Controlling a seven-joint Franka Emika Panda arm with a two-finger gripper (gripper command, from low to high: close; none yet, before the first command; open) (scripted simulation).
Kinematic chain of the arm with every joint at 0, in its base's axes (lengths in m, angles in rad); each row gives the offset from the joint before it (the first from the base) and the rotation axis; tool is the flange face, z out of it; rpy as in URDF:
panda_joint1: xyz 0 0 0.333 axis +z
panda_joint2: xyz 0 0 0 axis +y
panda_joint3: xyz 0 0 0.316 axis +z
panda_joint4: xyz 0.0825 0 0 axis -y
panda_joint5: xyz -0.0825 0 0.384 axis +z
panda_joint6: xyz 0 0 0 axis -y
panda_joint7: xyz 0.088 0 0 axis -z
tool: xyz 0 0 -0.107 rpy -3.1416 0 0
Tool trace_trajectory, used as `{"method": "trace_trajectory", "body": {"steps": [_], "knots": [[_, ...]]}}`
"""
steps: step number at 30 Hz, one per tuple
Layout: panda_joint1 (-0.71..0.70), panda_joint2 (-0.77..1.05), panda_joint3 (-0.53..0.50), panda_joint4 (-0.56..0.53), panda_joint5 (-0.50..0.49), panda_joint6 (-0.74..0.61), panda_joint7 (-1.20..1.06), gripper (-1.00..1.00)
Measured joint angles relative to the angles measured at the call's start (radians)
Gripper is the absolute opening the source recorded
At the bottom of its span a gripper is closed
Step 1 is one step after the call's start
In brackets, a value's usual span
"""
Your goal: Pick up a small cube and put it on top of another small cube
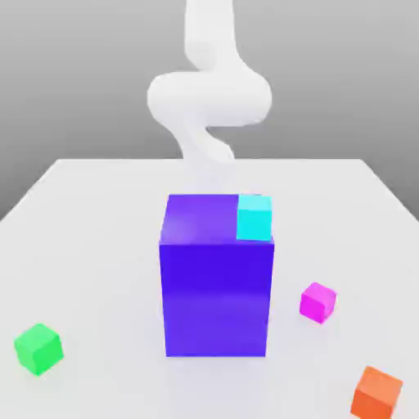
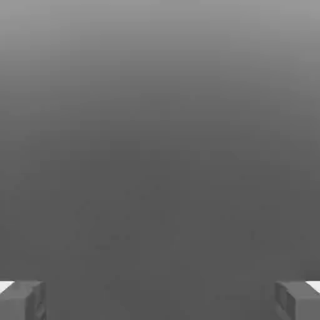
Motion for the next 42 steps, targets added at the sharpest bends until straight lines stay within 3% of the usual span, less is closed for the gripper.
{"method": "trace_trajectory", "body": {"steps": [10,16,22,25,28,29,37,42], "knots": [[0.226,0.344,0.07,-0.273,0.094,0.259,-0.166,0.0],[0.336,0.551,0.152,-0.437,0.099,0.418,-0.228,0.0],[0.385,0.755,0.19,-0.543,-0.051,0.58,-0.166,0.0],[0.444,0.863,0.11,-0.527,-0.146,0.665,-0.101,0.0],[0.522,0.971,0.026,-0.507,-0.179,0.753,-0.073,0.0],[0.536,0.991,0.012,-0.504,-0.181,0.77,-0.07,-1.0],[0.523,0.964,0.025,-0.509,-0.179,0.748,-0.073,-1.0],[0.483,0.795,0.095,-0.541,-0.067,0.612,-0.156,-1.0]]}}
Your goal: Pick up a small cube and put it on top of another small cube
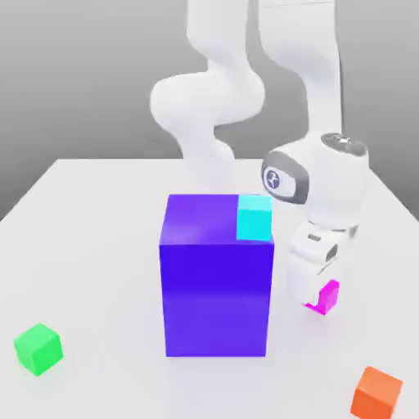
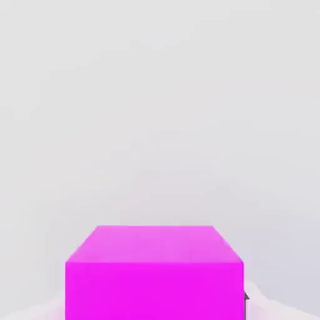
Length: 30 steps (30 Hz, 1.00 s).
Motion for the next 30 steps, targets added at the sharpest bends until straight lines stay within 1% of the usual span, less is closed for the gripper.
{"method": "trace_trajectory", "body": {"steps": [2,3,5,7,9,11,13,16,20,30], "knots": [[0.004,-0.063,0.009,-0.011,0.034,-0.053,-0.015,-1.0],[0.021,-0.071,-0.006,-0.001,0.028,-0.064,-0.002,-1.0],[0.051,-0.076,-0.061,0.039,-0.001,-0.077,0.004,-1.0],[0.029,-0.076,-0.132,0.09,-0.034,-0.085,-0.001,-1.0],[-0.041,-0.075,-0.185,0.142,-0.072,-0.092,-0.005,-1.0],[-0.122,-0.074,-0.216,0.195,-0.104,-0.1,-0.016,-1.0],[-0.19,-0.066,-0.244,0.231,-0.105,-0.119,-0.076,-1.0],[-0.308,-0.052,-0.255,0.276,-0.086,-0.155,-0.196,-1.0],[-0.426,-0.033,-0.3,0.33,-0.054,-0.204,-0.365,-1.0],[-0.727,0.022,-0.403,0.415,0.055,-0.323,-0.786,-1.0]]}}
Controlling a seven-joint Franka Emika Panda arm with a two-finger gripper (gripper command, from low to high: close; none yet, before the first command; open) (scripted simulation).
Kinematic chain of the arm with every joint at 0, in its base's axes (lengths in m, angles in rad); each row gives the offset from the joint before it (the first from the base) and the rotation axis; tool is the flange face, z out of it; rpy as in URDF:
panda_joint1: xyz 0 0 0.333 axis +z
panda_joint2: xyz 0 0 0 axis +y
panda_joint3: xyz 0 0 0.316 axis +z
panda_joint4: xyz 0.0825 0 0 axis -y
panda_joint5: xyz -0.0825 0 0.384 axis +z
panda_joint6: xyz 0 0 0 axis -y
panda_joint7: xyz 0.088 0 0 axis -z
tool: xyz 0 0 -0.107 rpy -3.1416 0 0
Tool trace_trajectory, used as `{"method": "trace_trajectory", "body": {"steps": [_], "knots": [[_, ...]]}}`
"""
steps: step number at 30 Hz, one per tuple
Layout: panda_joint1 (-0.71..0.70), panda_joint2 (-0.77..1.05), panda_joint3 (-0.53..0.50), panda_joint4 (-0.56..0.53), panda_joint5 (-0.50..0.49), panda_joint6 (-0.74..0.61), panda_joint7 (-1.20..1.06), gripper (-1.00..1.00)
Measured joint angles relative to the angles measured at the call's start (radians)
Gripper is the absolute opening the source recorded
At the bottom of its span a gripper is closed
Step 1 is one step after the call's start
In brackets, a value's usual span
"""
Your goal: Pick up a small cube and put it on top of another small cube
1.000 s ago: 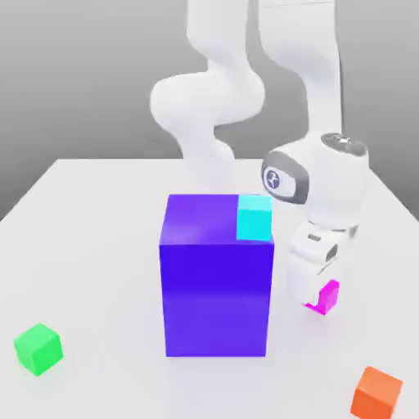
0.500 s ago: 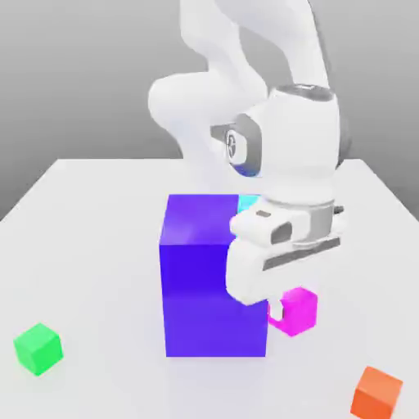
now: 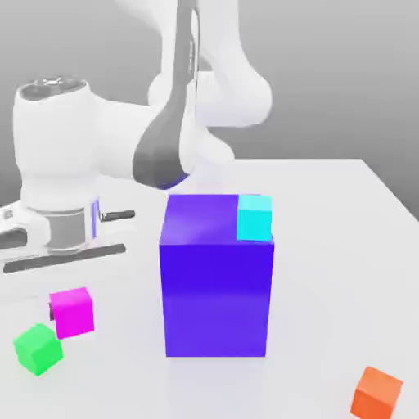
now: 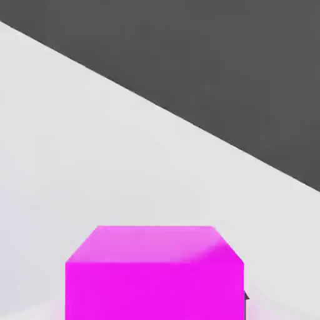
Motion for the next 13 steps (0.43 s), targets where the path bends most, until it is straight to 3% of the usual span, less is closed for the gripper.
{"method": "trace_trajectory", "body": {"steps": [4,9,10,13], "knots": [[-0.083,0.025,-0.032,0.009,0.05,-0.039,-0.15,-1.0],[-0.125,0.177,0.03,0.007,0.167,0.084,-0.246,-1.0],[-0.134,0.2,0.041,0.009,0.182,0.104,-0.258,1.0],[-0.134,0.2,0.042,0.009,0.182,0.104,-0.258,1.0]]}}
